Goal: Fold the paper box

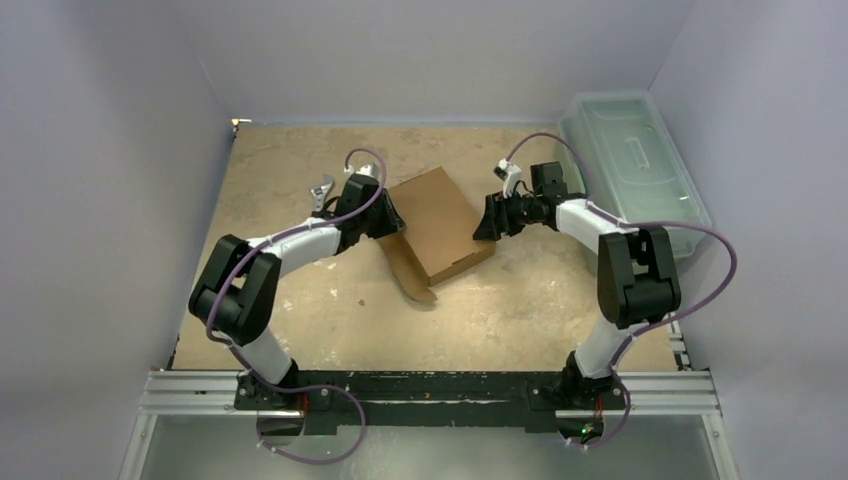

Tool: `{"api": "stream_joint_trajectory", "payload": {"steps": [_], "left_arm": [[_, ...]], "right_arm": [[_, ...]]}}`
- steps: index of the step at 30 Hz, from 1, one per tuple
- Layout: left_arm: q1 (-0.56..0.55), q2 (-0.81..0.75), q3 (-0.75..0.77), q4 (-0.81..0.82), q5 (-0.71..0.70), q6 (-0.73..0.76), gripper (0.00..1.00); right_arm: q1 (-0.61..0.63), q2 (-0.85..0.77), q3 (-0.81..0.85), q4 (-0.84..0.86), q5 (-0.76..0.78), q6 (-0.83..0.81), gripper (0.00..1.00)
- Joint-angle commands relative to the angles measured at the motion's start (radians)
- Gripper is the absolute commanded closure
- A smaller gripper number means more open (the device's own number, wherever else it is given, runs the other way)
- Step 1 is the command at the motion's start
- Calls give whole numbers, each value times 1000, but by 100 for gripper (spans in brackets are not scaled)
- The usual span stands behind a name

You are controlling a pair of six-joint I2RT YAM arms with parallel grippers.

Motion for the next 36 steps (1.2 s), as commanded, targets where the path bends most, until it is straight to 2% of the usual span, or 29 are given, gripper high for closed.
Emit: {"api": "stream_joint_trajectory", "payload": {"steps": [1,2,5,8,9,11,14,17,20,26,29,33,36], "left_arm": [[-18,-81,55,-62,-41,221,74],[-25,-134,37,-63,-46,275,74],[-32,-314,-35,-69,-59,343,62],[-64,-457,-107,-84,1,374,56],[-96,-499,-137,-78,11,382,50],[-201,-561,-171,-94,-35,411,43],[-409,-597,-165,-159,-200,479,41],[-603,-590,-162,-196,-354,547,40],[-714,-568,-215,-170,-428,597,36],[-749,-547,-405,46,-503,647,31],[-742,-508,-460,119,-620,642,20],[-691,-490,-563,293,-572,648,20],[-682,-496,-634,408,-574,721,21]], "right_arm": [[7,-149,-19,-6,67,-68,36],[6,-178,-24,-12,96,-102,34],[5,-267,-31,-64,189,-229,31],[3,-355,-33,-127,133,-359,30],[4,-384,-35,-156,101,-406,30],[3,-435,-43,-211,-29,-500,29],[4,-493,-59,-308,-194,-686,28],[4,-555,-129,-295,-229,-792,26],[4,-612,-206,-247,-208,-846,17],[-1,-617,-219,-248,-187,-879,15],[-1,-617,-220,-237,-164,-870,15],[-1,-620,-229,-221,-158,-853,15],[-2,-619,-230,-219,-160,-850,15]]}}
